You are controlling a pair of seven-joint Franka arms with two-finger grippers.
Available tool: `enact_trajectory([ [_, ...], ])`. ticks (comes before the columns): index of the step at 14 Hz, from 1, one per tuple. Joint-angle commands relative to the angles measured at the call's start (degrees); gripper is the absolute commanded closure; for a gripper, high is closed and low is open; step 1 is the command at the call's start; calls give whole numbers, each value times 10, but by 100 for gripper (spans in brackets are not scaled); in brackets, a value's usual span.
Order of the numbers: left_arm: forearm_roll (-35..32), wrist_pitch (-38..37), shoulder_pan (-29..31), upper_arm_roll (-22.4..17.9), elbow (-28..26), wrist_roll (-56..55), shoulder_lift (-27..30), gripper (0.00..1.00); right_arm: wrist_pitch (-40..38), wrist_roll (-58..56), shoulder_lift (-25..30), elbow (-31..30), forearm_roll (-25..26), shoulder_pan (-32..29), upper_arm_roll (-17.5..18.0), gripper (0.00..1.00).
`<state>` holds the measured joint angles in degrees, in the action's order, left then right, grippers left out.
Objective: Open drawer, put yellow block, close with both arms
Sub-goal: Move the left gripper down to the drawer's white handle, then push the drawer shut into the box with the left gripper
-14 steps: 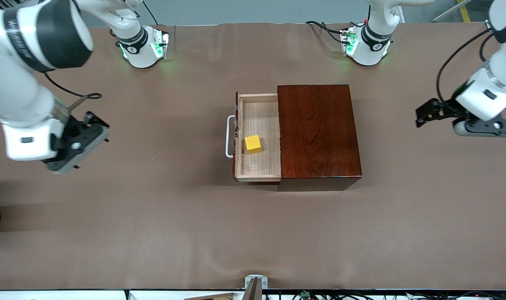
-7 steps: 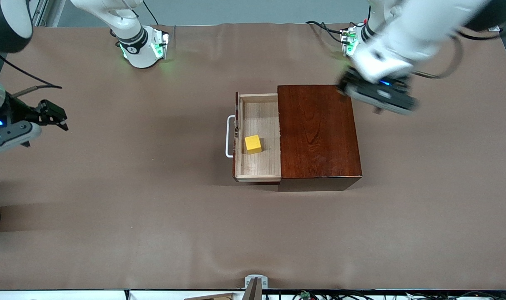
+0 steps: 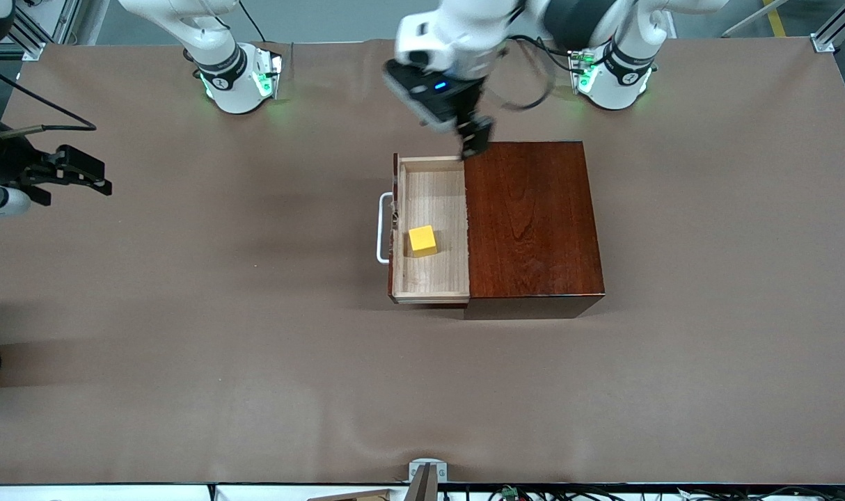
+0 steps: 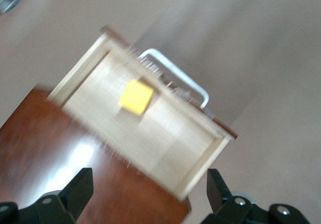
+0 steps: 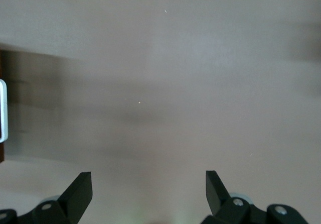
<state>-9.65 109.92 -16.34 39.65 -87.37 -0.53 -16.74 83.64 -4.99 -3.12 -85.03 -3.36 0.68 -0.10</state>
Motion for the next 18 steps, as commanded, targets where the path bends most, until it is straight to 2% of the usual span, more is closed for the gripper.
enact_trajectory([
  [1,-70,10,-77,-2,156,95,-185,0,9,27,51,-59,-16,-9,-2,0],
  [4,-78,94,-104,-23,162,194,-248,0,5,31,49,-55,-31,-2,-39,0],
  [7,-77,143,-145,-74,163,271,-286,0,2,45,46,-52,-31,-1,-40,0],
  [9,-77,149,-161,-105,162,278,-294,0,2,74,46,-51,-31,3,-39,0],
  [14,-78,137,-158,-124,158,290,-297,0,9,65,44,-44,-24,4,-38,0],
  [18,-80,87,-160,-142,159,289,-291,0,9,63,40,-31,-20,0,-38,0],
])
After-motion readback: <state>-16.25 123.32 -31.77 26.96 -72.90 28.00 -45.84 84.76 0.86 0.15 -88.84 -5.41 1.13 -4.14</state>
